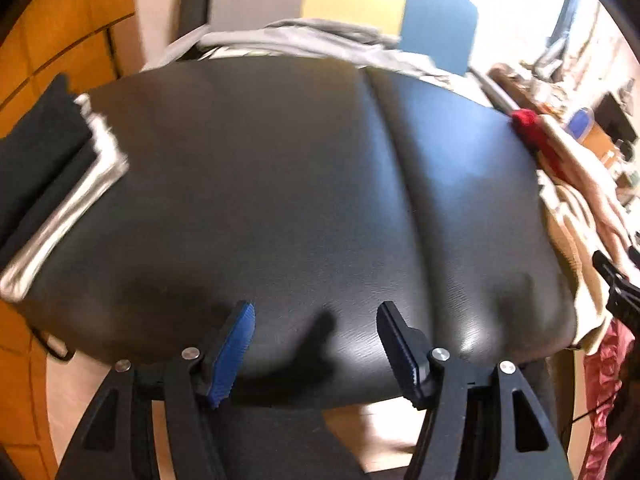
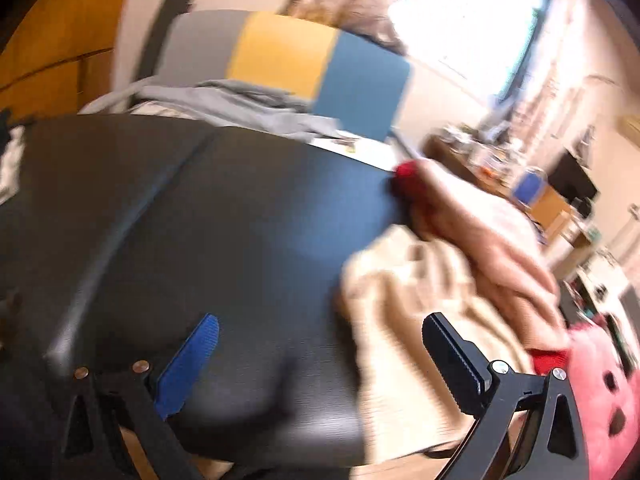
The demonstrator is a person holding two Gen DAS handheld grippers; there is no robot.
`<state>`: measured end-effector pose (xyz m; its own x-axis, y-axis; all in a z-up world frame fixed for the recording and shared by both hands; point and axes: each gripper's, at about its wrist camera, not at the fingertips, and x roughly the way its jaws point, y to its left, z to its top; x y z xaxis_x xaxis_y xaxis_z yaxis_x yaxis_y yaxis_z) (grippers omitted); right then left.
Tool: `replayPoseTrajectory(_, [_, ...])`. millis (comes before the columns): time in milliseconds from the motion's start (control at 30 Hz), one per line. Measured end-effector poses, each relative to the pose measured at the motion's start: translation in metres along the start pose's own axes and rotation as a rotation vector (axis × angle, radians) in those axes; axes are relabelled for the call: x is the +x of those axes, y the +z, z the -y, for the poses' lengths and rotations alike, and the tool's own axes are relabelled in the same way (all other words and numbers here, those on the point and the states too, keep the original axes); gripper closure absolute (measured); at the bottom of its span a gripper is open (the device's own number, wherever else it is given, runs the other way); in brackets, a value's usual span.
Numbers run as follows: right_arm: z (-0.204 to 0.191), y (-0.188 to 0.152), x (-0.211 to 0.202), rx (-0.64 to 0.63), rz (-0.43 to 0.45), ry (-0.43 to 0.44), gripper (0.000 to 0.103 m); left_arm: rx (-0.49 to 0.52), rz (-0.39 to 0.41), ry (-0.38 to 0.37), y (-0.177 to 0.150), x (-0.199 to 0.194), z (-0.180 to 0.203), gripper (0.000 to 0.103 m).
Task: Fold clothes
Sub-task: 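Reach the right gripper toward the pink sweater on the clothes pile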
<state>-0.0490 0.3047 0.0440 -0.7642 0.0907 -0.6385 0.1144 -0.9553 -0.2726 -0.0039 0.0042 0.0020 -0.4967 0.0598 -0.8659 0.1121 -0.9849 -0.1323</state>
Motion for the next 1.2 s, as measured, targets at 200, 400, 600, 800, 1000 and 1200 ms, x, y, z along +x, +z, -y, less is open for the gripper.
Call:
replayPoseTrajectory(200, [0.110,-0.012,-0.006,0.229,-0.022,0.026,0.000,0.133,0.045,-0.126,0.045,0.014,0.067,0.032])
replayPoseTrajectory(400, [0.165,-0.002,0.007,0.360,-0.100,0.027,0.000,0.279,0.068,-0.251,0.058,0.001,0.153,0.027])
replayPoseTrajectory(600, [0.207,-0.011,0.016,0.421,-0.141,0.005,0.000,0.391,0.177,-0.299,0.062,-0.018,0.235,0.027])
replayPoseTrajectory(800, [0.229,-0.030,0.026,0.537,-0.179,0.000,0.000,0.543,0.085,-0.128,0.033,0.010,0.235,0.027])
replayPoseTrajectory(1000, [0.244,-0.031,0.028,0.617,-0.126,-0.007,0.000,0.428,-0.004,-0.100,0.025,0.019,0.185,0.027])
replayPoseTrajectory(1200, [0.281,0.005,0.052,0.661,-0.024,0.004,0.000,0.308,-0.042,-0.062,0.028,0.026,0.144,0.028])
